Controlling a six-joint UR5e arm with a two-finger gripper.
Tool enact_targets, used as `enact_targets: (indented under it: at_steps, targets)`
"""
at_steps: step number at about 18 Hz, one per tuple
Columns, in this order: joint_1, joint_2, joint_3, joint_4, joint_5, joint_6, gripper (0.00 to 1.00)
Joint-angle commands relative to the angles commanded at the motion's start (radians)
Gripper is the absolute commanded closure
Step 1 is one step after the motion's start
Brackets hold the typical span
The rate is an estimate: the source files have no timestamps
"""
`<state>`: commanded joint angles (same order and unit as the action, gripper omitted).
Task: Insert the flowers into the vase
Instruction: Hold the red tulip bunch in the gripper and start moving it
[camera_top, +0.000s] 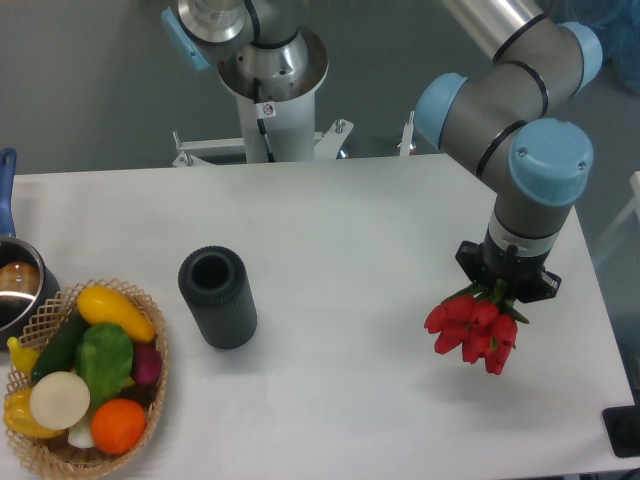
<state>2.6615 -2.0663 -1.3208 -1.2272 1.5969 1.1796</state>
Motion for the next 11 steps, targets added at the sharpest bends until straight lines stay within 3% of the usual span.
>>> enact_targets:
  at_steps: [6, 11]
  targets:
    - [-0.002, -0.003, 0.005, 0.017, -0.015, -0.020, 0.97]
    - [-0.005, 0.034, -0.018, 0.104, -0.197, -0.063, 0.97]
